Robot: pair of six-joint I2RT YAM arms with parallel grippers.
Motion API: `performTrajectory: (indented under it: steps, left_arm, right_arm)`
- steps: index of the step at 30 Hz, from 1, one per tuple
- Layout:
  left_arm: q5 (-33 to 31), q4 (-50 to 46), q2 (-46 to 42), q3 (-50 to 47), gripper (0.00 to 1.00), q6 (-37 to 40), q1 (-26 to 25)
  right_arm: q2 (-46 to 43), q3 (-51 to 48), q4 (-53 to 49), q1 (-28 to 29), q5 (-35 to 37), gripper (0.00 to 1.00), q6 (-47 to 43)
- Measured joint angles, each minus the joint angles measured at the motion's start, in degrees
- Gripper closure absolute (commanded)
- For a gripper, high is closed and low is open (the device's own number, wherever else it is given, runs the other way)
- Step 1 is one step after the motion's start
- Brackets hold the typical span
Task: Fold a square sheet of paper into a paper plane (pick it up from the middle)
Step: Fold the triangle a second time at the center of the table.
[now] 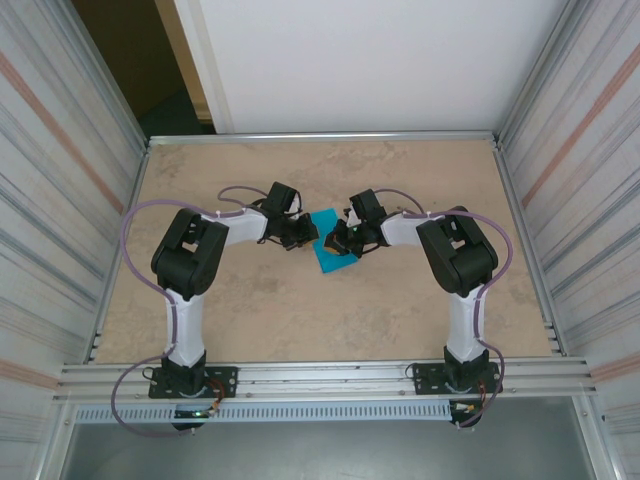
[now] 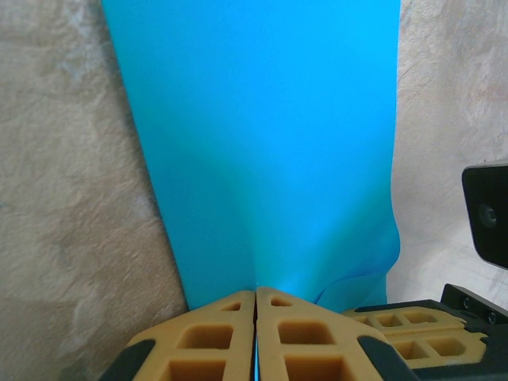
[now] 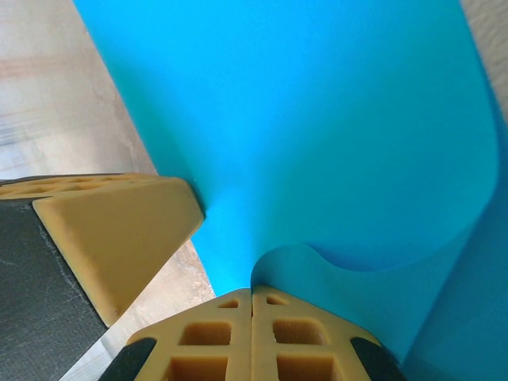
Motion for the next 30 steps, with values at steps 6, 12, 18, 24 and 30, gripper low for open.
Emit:
performTrajectory:
  steps: [6,12,18,24,30]
  left_arm:
    - [0.11,0.02,0.00,0.00,0.90,0.02,0.00]
    - [0.13,0.02,0.00,0.00,0.91,0.00,0.00]
    - [0.15,-0.07,0.00,0.11,0.89,0.02,0.00]
    - [0.33,-0.22,-0.35,0.70,0.81,0.28,0.22]
    - [-0.72,0.46,-2.93,0.11,0.82,0.37,0.26]
  right_arm:
    - [-0.04,-0.24,0.39,-0.02,0.00,1.00,0.02]
    - [-0.07,-0.44,0.68,-0.02,0.00,1.00,0.00]
    - [-0.07,-0.44,0.66,-0.02,0.00,1.00,0.00]
    - [-0.07,-0.44,0.61,-0.02,0.02,1.00,0.02]
    - [-0.28,-0.39,0.11,0.02,0.72,1.00,0.39]
